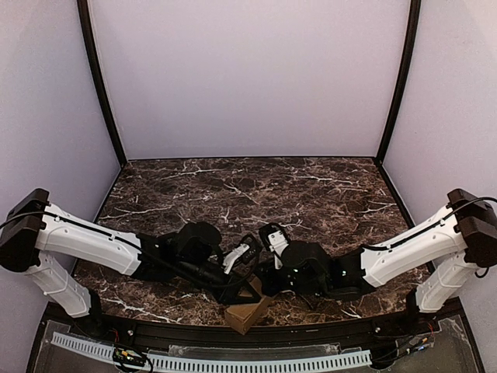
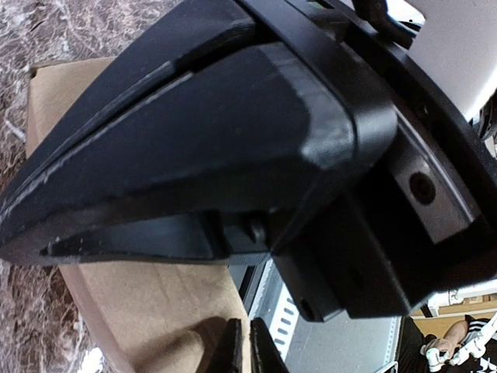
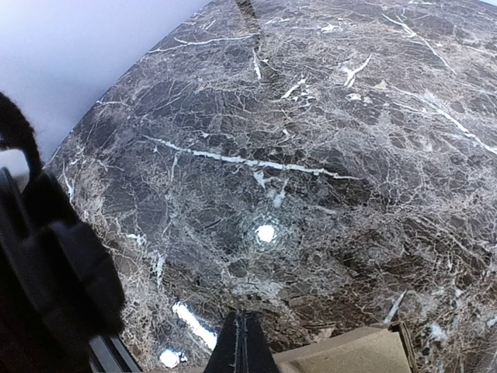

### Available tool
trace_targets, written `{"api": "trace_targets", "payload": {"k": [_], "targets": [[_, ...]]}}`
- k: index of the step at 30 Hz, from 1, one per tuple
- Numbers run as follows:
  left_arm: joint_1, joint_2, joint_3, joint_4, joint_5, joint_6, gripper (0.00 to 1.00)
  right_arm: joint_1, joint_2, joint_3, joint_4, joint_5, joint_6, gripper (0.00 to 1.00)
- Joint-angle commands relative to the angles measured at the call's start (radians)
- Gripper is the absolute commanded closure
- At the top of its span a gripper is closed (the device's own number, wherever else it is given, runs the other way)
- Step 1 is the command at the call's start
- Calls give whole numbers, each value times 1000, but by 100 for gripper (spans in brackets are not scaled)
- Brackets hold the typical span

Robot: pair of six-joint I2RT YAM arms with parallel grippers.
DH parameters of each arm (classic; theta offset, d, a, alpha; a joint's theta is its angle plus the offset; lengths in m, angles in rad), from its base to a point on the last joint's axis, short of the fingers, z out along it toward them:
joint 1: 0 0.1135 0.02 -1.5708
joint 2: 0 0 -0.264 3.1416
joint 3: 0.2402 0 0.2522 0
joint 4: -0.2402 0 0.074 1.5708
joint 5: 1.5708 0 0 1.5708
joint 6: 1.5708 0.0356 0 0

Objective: Fold the paper box

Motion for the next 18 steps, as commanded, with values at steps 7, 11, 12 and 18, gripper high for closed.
{"api": "trace_targets", "payload": {"k": [7, 11, 12, 18], "targets": [[-4, 114, -86, -86, -126, 2, 96, -20, -109, -54, -208, -55, -16, 100], [-4, 121, -90, -93, -135, 0, 97, -31, -234, -58, -235, -26, -55, 100], [-4, 124, -92, -96, -137, 0, 97, -33, -271, -56, -249, -14, -66, 100], [-4, 126, -90, -103, -139, 1, 98, -52, -376, -55, -318, 40, -106, 100]]}}
